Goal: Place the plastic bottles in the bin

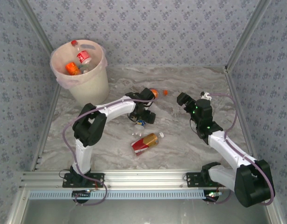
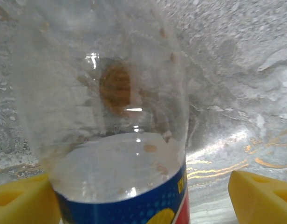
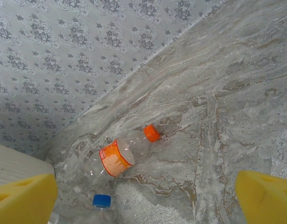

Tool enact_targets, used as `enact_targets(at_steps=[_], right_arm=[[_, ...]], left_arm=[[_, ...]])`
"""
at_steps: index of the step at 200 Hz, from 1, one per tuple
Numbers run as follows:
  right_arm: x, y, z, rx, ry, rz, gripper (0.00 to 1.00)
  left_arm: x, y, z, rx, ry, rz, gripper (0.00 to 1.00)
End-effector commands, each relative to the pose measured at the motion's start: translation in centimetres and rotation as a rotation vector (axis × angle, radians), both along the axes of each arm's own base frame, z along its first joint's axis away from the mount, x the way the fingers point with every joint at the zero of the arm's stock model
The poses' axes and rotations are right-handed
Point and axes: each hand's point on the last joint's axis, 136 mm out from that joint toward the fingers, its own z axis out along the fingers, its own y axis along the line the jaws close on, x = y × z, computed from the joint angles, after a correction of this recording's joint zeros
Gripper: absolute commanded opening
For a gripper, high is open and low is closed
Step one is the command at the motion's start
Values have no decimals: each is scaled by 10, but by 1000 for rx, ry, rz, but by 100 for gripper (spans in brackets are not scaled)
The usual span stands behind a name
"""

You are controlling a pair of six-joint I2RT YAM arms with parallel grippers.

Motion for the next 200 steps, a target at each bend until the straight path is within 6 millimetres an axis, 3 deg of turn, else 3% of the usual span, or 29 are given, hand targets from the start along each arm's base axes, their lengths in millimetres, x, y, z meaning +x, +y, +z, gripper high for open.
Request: enact_targets(at_steps=[1,51,97,137,200], right_arm=[[-2,-8,0,8,3,-36,100],[-2,-3,2,18,-6,-11,100],[3,16,25,-24,-104,101,100],[6,41,40,-50,-145,212,100],[1,85,58,-173,-245,375,100]], left_arm=[[9,3,-4,31,-34,19,85],[17,5,-14,48,-60,45,73],[22,15,-14,36,-77,79,59],[26,17,9,-67,-151,82,54],[38,46,46,-186,-282,156,48]])
